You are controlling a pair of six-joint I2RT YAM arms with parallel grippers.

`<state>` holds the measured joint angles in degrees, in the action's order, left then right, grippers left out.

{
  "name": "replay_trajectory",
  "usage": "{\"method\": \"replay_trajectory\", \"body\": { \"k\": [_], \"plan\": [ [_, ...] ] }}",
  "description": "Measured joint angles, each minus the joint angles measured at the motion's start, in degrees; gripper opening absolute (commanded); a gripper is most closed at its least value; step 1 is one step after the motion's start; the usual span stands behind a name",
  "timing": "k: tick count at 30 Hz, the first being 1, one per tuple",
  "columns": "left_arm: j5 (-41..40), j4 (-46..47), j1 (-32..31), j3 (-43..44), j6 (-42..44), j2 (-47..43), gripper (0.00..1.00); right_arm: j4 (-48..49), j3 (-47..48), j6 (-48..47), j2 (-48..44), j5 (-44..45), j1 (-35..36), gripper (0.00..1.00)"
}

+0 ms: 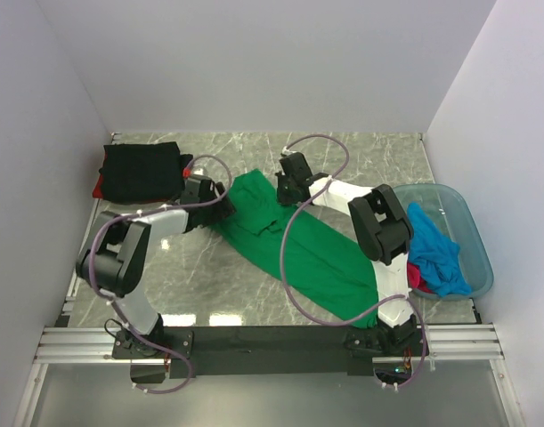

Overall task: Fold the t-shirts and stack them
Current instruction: Fold the tshirt

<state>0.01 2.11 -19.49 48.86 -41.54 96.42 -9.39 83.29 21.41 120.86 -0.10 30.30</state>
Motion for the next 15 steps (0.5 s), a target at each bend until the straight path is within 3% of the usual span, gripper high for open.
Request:
{"method": "replay_trajectory", "body": {
  "k": [6, 15],
  "plan": [
    [2.3, 0.9, 1.6, 8.5, -0.3, 7.5, 0.76, -0.8, 0.0, 0.0, 0.0, 0.9, -0.4, 0.0],
    [4.3, -6.2, 3.8, 26.9, 0.0, 19.7, 0.76, -2.3, 1.2, 1.9, 0.0, 2.1, -2.6, 0.0]
  ]
}}
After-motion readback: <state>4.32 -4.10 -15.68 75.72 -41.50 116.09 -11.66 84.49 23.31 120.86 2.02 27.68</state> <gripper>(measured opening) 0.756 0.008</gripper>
